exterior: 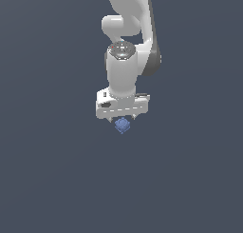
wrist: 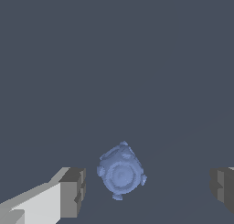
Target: Pick up the object and move it to a goal position.
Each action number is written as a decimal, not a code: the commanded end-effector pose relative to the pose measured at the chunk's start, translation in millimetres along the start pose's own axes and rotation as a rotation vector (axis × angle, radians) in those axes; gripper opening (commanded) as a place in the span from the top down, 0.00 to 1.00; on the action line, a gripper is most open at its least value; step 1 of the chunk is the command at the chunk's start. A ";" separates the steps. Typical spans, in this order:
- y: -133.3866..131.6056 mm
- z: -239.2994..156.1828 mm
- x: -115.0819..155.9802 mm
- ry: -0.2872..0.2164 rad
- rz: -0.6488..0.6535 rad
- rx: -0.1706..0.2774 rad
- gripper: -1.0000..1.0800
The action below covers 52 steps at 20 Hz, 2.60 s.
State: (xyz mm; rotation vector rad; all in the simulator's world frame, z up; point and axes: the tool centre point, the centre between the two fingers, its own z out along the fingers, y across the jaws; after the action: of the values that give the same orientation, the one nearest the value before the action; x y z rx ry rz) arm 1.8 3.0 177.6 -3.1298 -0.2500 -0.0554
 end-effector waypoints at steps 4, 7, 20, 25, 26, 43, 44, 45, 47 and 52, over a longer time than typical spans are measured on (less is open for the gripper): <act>-1.4 22.4 -13.0 -0.010 -0.140 -0.002 0.04; -2.8 35.6 -21.4 -0.016 -0.226 -0.002 0.04; -10.3 77.5 -52.6 -0.032 -0.523 0.008 0.04; -12.0 83.9 -58.1 -0.033 -0.572 0.011 0.04; -12.2 84.6 -58.7 -0.034 -0.577 0.011 0.04; -12.7 128.6 -62.0 -0.034 -0.583 0.012 0.04; -12.8 131.2 -62.0 -0.034 -0.584 0.012 0.04; -12.6 133.2 -61.9 -0.034 -0.584 0.012 0.04; -12.5 135.3 -61.6 -0.034 -0.584 0.012 0.04; -12.5 135.6 -61.6 -0.034 -0.584 0.012 1.00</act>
State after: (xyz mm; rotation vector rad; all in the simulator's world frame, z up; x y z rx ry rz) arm -55.7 5.5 41.1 -2.9284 -1.1395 -0.0017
